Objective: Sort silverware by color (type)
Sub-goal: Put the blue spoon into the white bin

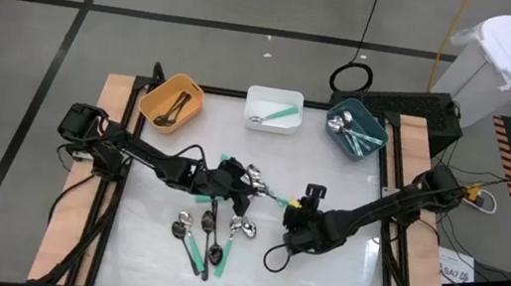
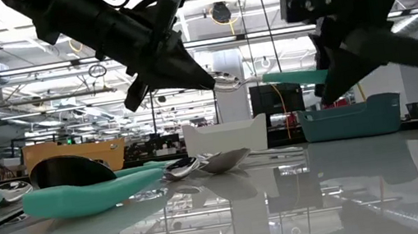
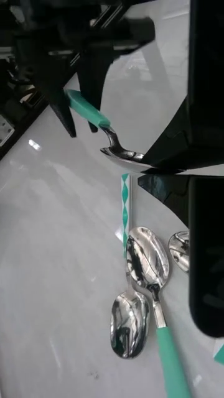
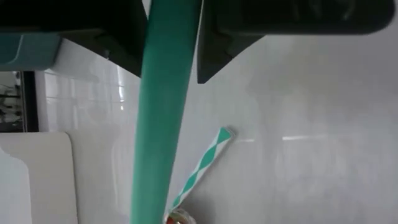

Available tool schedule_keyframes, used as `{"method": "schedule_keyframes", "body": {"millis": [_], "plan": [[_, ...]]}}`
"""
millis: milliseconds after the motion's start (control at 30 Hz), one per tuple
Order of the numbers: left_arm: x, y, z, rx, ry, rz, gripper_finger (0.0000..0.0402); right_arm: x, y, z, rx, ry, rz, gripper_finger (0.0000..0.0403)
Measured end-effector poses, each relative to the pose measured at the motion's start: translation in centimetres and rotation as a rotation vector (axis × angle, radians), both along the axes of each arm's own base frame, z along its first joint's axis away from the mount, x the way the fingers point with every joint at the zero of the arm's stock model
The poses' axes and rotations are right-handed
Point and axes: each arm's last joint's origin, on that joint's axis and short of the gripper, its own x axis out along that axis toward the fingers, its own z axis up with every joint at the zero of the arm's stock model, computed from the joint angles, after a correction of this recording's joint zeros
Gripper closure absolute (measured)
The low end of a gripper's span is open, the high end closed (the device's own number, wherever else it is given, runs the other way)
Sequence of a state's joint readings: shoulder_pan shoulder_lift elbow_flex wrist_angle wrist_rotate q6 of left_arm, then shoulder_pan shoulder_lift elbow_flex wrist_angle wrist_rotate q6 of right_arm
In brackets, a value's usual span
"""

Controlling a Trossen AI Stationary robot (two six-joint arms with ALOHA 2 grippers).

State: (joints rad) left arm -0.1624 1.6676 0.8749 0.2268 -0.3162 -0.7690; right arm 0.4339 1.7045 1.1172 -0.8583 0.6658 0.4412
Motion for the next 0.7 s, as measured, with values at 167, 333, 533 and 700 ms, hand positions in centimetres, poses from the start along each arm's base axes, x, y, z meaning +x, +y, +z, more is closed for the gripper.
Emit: {"method": "schedule_keyframes", "body": {"millis": [167, 333, 533, 700], "plan": [[-0.1, 0.0, -0.1, -0.008, 0.005, 0.018, 0.0401, 0.1, -0.1, -0.4, -0.029, -0.003, -0.014, 0.0336], [-0.1, 0.0, -0.1, 0.009, 0.011, 0.015, 0.0401, 0.1, 0.0, -0.4, -0.024, -0.008, -0.023, 0.0336], [-0.1, 0.0, -0.1, 0.055, 0.024, -0.01, 0.0381, 0.3, -0.5, -0.5, -0.018, -0.004, -0.034, 0.0336], [-0.3, -0.7, 0.0, 0.151, 0.046, -0.118, 0.0321, 0.6, -1.2, -0.5, -0.014, 0.028, -0.03, 0.0337]]}}
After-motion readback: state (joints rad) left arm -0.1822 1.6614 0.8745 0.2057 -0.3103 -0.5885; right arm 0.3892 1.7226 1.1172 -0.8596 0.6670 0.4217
